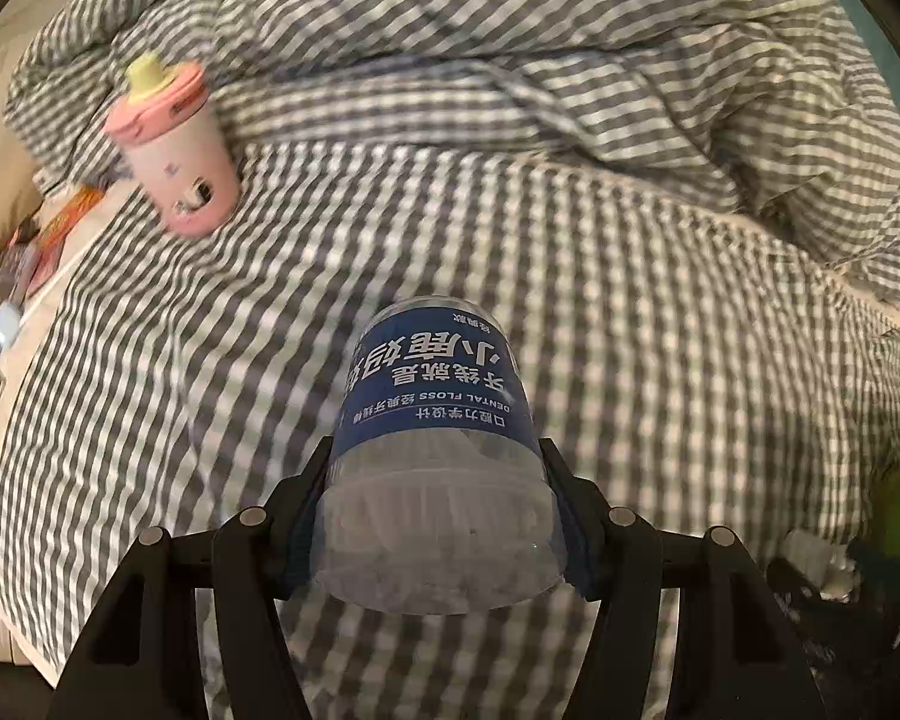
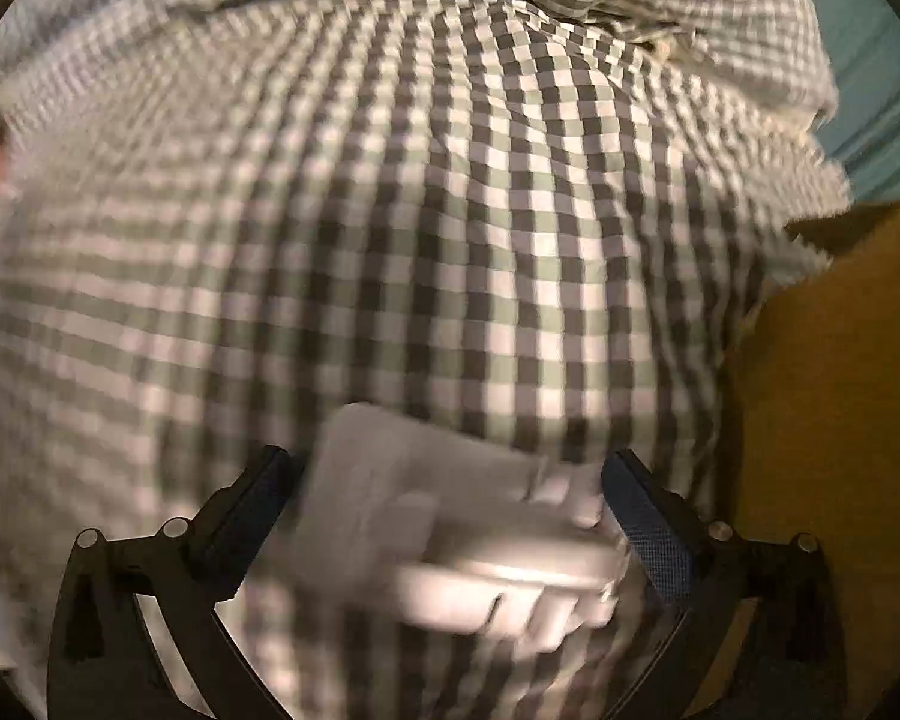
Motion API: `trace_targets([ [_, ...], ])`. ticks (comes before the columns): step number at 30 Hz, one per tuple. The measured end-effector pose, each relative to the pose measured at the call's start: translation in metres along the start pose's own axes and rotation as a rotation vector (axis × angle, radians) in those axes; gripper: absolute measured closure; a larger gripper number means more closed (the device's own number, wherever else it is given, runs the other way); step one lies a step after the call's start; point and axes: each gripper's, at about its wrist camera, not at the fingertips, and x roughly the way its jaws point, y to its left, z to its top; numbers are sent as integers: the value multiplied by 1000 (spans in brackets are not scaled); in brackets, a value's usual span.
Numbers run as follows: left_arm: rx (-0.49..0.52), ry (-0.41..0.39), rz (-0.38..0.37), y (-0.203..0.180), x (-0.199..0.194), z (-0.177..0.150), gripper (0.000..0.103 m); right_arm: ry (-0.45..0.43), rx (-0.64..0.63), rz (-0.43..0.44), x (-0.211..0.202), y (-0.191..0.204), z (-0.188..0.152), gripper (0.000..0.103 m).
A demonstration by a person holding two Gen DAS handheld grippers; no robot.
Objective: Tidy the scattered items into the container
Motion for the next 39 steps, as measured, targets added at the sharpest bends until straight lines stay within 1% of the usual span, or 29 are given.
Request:
trace_targets([
  [3, -8, 13, -14, 9, -3, -7, 39, 4, 13, -9, -1, 0, -1, 0],
  [5, 0, 5, -16, 12, -9, -9, 39, 26, 31, 0, -1, -5, -2, 0],
  [7, 7, -4, -22, 14, -15, -10, 39, 65, 85, 0, -1, -10, -5, 0],
  [12, 20, -7, -37, 12, -26, -13, 39, 101, 128, -65, -6, -1, -7, 0],
  [14, 31, -11, -43, 11, -31, -15, 39, 85, 124, -76, -12, 2, -8, 0],
  [17, 44, -14, -54, 10, -35, -17, 39, 35, 109, -139, -26, 8, -11, 0],
  [20, 48, -10, -60, 11, -37, -19, 39, 74, 103, -170, -24, 18, -16, 0],
  [22, 45, -8, -69, 12, -39, -20, 39, 89, 136, -165, -23, 13, -22, 0],
  [25, 49, -5, -78, 13, -41, -23, 39, 122, 219, -111, -12, 3, -21, 0],
  [26, 50, -5, -79, 14, -41, -24, 39, 130, 232, -108, -8, 0, -19, 0],
  [32, 36, 7, -80, 24, -44, -29, 39, 140, 227, -122, -7, 1, -14, 0],
  [34, 43, -11, -91, 24, -50, -29, 39, 135, 226, -128, -11, 8, -15, 0],
  [36, 49, -30, -110, 22, -55, -29, 39, 124, 224, -132, -22, 30, -25, 0],
  [39, 61, -8, -136, 18, -49, -30, 39, 106, 226, -122, -27, 36, -31, 0],
])
